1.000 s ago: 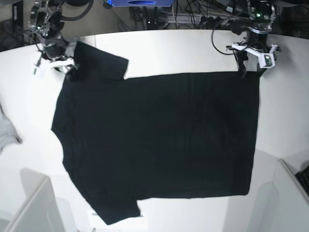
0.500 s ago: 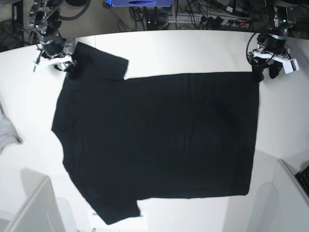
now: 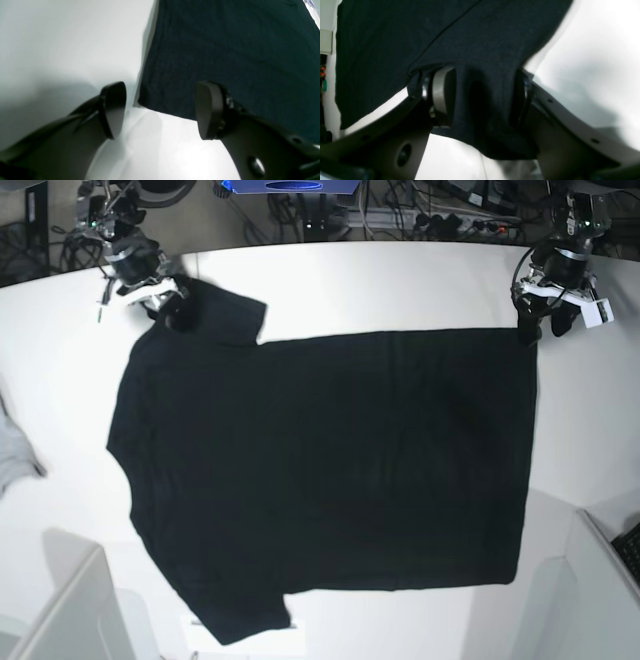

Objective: Fold the T-shirt properly
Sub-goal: 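Lower both grippers and pinch the shirt's shoulder corners, then lift the shirt's shoulder edge with both grippers and pull it toward the arms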

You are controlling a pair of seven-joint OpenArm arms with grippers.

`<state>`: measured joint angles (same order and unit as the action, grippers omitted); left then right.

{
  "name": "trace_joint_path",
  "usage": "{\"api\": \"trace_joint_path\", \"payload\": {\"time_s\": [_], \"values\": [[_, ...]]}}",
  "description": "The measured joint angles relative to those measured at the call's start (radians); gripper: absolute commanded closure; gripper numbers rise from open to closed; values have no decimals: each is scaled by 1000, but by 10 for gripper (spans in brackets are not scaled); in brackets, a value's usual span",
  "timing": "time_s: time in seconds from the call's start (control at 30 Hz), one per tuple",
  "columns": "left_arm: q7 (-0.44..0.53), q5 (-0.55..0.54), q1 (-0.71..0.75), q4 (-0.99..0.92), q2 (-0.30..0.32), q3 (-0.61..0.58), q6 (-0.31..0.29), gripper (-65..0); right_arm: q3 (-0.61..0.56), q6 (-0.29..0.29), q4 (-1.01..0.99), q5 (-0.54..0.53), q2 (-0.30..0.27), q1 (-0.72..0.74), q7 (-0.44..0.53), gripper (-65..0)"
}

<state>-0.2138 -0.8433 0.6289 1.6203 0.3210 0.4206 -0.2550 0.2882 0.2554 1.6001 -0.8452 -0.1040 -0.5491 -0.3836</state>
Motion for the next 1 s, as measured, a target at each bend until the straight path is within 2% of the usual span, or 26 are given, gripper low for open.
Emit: {"api": "trace_joint_path", "payload": {"time_s": [0.07,0.1,0.17,0.23,0.47,0.63,0.77,0.8,0.87,1.0], "values": [[-2,0,-13,-23,-18,-1,-8,-416,0,1,-9,-8,0,3,5,-291],[-5,1,-19,-40,-20,-3,-8,-416,0,2,-13,-9,0,3,8,-257],[-6,2,-35,-69,-24,-3,1,-416,0,0,-24,-7,-2,6,13,-146],[-3,1,-49,-88,-36,0,0,-416,0,-4,-29,3,-2,8,-3,-3],[-5,-3,-101,-139,-43,-4,-7,-413,0,-5,-32,-1,-3,8,-11,0],[-146,-19,-200,-169,-83,51,-15,-411,0,-5,-32,-1,-5,6,-13,0],[-218,-23,-240,-169,-111,72,-18,-408,0,-5,-32,-1,-5,6,-13,0],[-233,-23,-250,-170,-111,74,-23,-390,0,-5,-32,-1,-5,7,-13,0],[-258,-21,-262,-173,-110,74,-23,-298,0,-4,-31,-1,-6,6,-13,0],[-287,-20,-257,-179,-112,73,-15,-23,0,-4,-31,-1,-7,6,-12,0]]}}
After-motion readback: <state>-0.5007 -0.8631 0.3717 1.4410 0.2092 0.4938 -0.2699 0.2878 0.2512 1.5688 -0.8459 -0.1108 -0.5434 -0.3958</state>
